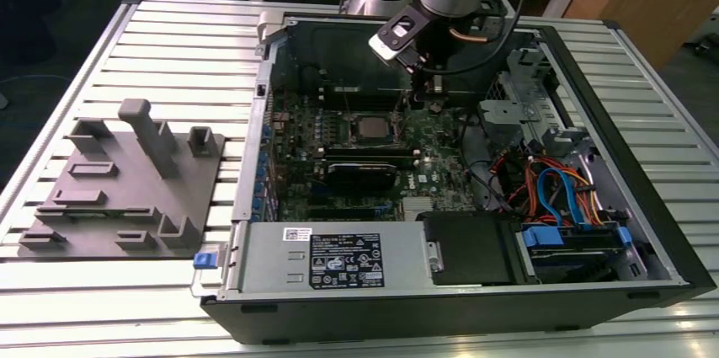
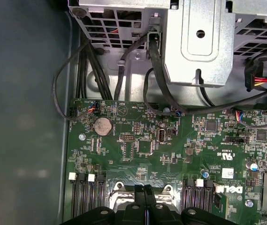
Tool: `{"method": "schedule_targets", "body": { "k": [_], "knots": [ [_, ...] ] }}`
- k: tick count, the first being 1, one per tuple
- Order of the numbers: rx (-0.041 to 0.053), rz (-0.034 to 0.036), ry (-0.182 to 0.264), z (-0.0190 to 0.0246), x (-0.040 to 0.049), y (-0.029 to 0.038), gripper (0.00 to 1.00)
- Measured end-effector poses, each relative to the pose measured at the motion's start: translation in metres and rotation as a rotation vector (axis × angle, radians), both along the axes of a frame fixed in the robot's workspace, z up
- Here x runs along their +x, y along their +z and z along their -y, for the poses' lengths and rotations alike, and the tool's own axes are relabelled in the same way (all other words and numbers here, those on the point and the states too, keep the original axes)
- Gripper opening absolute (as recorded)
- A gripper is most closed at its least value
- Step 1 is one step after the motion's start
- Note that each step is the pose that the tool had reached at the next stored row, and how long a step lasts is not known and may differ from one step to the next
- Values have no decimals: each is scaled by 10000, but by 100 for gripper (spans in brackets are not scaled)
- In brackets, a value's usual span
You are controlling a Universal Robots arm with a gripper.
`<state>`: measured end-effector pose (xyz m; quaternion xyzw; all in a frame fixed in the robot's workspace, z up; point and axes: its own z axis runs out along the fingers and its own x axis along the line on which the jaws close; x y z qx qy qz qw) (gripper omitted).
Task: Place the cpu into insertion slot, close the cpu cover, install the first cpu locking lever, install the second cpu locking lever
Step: 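Close the cpu cover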
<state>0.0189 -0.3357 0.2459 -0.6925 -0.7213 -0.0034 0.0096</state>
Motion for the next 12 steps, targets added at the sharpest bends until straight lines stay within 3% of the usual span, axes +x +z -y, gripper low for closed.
{"method": "schedule_targets", "body": {
  "k": [12],
  "knots": [
    [0, 1, 0, 0, -48, -2, 10]
  ]
}}
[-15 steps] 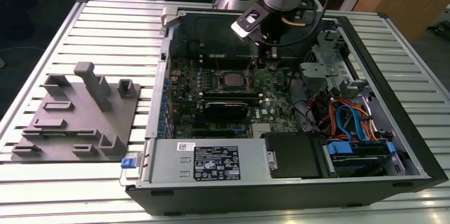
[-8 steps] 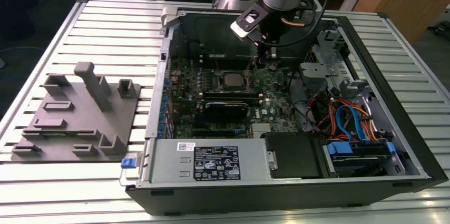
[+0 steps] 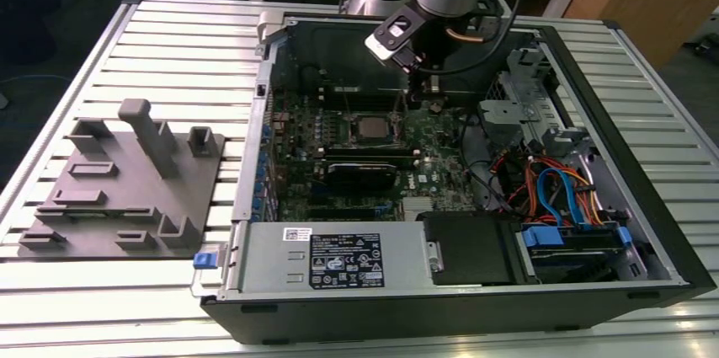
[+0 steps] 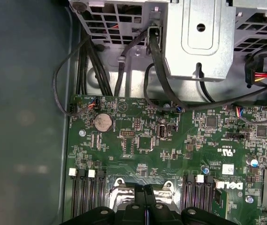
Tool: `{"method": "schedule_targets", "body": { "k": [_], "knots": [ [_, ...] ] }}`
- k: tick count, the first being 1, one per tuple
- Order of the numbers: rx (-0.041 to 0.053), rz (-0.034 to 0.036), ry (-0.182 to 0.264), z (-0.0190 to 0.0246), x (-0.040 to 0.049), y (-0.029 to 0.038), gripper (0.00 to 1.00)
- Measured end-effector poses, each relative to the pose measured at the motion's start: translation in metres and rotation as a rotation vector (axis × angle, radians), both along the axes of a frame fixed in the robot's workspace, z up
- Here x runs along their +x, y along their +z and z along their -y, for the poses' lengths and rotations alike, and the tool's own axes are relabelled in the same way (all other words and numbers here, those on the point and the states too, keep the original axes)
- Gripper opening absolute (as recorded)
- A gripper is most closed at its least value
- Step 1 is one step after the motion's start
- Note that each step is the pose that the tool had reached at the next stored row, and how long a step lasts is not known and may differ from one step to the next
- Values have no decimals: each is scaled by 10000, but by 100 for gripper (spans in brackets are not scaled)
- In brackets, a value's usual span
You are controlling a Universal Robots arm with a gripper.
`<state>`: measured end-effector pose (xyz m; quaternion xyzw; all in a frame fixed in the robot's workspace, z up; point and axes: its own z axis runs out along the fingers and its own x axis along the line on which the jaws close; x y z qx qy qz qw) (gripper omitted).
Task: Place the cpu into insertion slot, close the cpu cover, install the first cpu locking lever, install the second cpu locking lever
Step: 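Close the cpu cover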
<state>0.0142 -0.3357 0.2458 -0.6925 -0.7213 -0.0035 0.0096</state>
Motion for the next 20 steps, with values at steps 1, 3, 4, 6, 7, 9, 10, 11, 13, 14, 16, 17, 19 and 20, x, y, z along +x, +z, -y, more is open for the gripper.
{"method": "schedule_targets", "body": {
  "k": [1, 3, 4, 6, 7, 9, 10, 11, 13, 14, 16, 17, 19, 20],
  "knots": [
    [-1, 0, 0, 0, -7, 0, 10],
    [0, 0, 0, 0, -26, 0, 10],
    [0, 0, 0, 0, -35, 0, 10],
    [-1, -1, 0, 1, -48, 0, 10],
    [-2, -1, 0, 1, -55, 0, 10],
    [0, 0, 1, 5, -74, -1, 10],
    [0, 0, 0, 7, -83, -1, 10],
    [0, 0, 0, 8, -92, -1, 10],
    [-1, -1, 0, 9, -102, -1, 10],
    [-1, -1, 2, 10, -102, -1, 10],
    [-1, -1, 2, 10, -102, -1, 10],
    [0, 0, 3, 10, -102, -1, 10],
    [-1, 0, 4, 10, -102, -1, 10],
    [-1, 0, 5, 10, -105, -1, 10]
  ]
}}
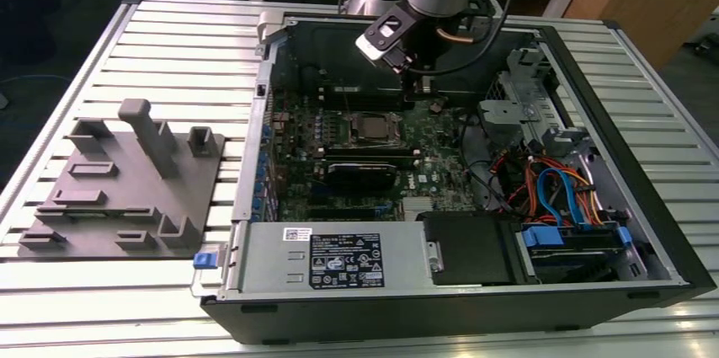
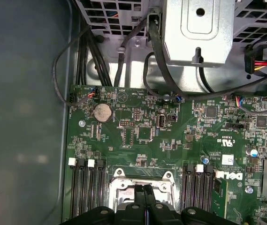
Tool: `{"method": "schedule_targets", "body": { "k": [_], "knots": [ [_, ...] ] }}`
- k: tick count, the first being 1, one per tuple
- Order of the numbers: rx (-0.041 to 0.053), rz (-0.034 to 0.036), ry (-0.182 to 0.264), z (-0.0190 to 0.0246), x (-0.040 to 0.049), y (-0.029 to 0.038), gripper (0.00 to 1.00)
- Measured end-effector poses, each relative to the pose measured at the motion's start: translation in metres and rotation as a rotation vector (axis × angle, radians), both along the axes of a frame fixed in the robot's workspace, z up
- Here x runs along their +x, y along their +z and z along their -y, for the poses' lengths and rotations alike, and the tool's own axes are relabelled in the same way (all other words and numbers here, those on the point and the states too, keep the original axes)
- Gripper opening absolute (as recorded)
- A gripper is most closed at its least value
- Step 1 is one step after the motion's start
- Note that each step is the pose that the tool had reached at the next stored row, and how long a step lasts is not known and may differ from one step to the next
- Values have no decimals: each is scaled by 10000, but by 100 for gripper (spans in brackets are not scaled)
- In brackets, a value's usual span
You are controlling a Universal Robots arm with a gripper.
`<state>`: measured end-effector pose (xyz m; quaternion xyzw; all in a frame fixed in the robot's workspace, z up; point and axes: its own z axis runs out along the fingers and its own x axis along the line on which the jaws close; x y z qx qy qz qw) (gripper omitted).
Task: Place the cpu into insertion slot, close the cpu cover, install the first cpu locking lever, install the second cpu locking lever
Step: 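Close the cpu cover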
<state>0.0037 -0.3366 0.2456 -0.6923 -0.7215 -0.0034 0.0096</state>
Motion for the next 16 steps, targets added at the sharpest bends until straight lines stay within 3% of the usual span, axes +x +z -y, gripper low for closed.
{"method": "schedule_targets", "body": {
  "k": [5, 11, 16],
  "knots": [
    [2, 1, 32, 4, -93, -4, 10],
    [0, 0, 50, 5, -114, -5, 10],
    [1, 0, 143, 6, -185, -21, 10]
  ]
}}
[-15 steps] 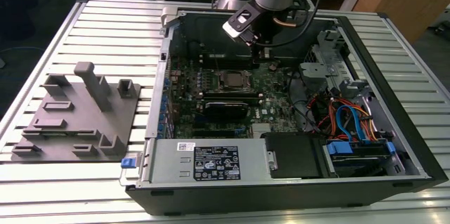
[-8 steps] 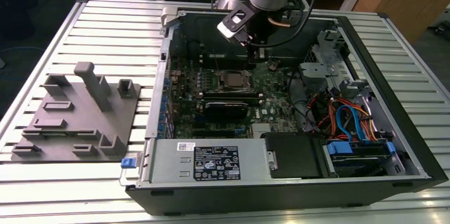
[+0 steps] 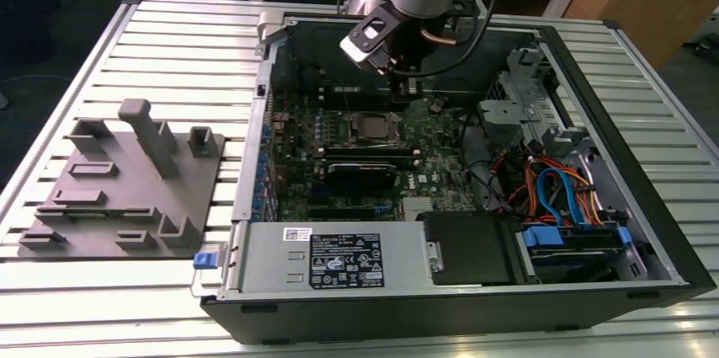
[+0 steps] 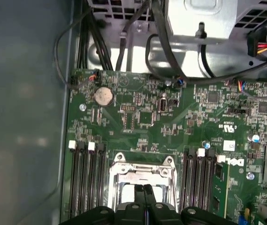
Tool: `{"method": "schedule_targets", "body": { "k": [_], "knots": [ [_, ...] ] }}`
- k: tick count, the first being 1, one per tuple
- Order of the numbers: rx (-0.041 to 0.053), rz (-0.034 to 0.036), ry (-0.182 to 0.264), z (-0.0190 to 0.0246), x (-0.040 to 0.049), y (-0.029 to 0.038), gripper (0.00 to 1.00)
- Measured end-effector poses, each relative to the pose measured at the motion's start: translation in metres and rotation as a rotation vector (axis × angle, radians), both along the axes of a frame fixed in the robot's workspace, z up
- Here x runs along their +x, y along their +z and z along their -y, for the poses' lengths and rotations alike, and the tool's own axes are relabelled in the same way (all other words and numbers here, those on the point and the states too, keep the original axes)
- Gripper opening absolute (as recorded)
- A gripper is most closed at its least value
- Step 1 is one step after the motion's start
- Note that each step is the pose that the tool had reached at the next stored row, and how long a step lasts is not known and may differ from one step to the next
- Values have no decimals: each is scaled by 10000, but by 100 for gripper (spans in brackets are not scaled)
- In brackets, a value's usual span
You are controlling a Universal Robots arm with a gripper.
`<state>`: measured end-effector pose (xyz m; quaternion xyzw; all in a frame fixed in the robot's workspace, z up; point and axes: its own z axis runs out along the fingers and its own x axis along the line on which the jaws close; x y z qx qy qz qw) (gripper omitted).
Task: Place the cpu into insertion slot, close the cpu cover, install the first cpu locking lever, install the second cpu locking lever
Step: 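Close the cpu cover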
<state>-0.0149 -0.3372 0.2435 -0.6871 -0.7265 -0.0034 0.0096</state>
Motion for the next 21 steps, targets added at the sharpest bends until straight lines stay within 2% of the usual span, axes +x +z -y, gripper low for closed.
{"method": "schedule_targets", "body": {
  "k": [12, 21],
  "knots": [
    [0, -10, 385, 20, -158, -55, 10],
    [6, -9, 408, 20, -168, -59, 10]
  ]
}}
